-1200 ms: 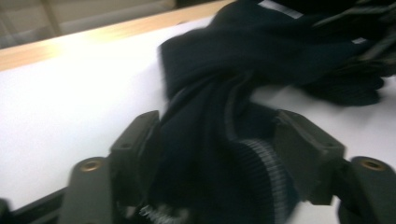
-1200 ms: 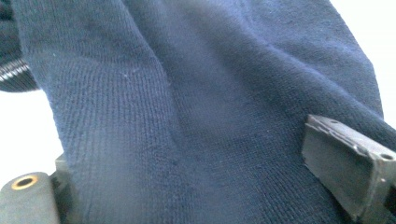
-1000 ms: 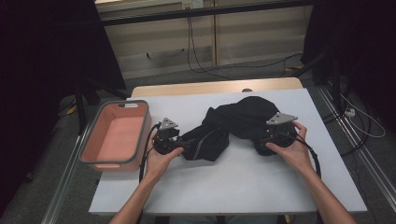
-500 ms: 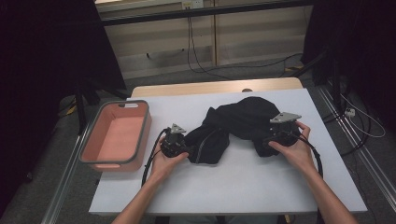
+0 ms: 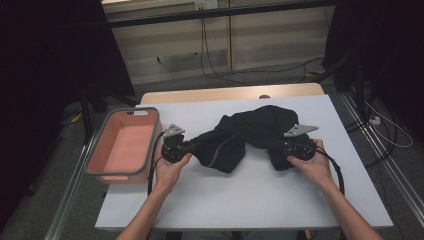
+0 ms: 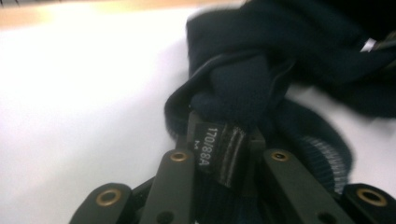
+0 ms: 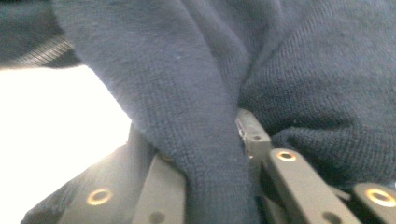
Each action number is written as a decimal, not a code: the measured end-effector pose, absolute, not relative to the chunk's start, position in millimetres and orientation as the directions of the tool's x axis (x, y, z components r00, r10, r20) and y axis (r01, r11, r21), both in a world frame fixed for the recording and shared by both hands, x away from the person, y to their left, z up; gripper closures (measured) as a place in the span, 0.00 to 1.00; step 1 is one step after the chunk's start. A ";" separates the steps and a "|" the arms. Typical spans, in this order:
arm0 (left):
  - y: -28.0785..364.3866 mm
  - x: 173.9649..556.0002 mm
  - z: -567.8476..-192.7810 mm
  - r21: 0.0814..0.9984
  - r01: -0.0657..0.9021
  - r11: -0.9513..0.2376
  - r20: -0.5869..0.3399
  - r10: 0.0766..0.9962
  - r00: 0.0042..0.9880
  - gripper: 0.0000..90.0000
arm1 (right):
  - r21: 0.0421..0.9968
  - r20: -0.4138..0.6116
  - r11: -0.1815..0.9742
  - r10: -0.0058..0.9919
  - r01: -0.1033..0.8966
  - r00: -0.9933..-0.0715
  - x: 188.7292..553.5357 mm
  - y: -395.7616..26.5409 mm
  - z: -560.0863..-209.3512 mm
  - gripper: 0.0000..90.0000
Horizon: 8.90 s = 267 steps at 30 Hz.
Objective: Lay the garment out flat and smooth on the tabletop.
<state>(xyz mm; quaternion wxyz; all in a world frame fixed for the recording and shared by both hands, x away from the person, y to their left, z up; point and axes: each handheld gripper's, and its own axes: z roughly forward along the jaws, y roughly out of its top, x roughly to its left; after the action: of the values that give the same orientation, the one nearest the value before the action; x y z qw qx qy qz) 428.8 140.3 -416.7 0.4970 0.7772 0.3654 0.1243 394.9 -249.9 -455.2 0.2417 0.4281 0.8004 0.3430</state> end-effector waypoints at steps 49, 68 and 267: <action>138.6 393.3 -367.9 0.921 0.288 -0.261 -0.078 0.601 0.795 0.89 | 0.869 -0.090 0.377 0.758 0.321 -0.646 370.5 -173.4 -424.7 0.93; 61.1 357.5 -413.8 0.828 0.217 -0.516 0.002 0.391 0.920 0.88 | 0.903 -0.052 0.181 0.946 0.389 -0.320 382.3 -300.3 -419.0 0.93; 155.6 379.1 -440.7 0.790 0.474 -0.388 -0.154 0.623 0.767 0.90 | 0.860 -0.084 0.401 0.720 0.315 -0.689 390.9 -133.2 -404.4 0.93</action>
<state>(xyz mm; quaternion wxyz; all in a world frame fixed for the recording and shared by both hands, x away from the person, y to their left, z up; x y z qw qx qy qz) 379.1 155.6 -440.7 0.4431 0.8290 0.3308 0.0837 390.9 -133.2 -404.4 0.2287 0.3214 0.8051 0.4429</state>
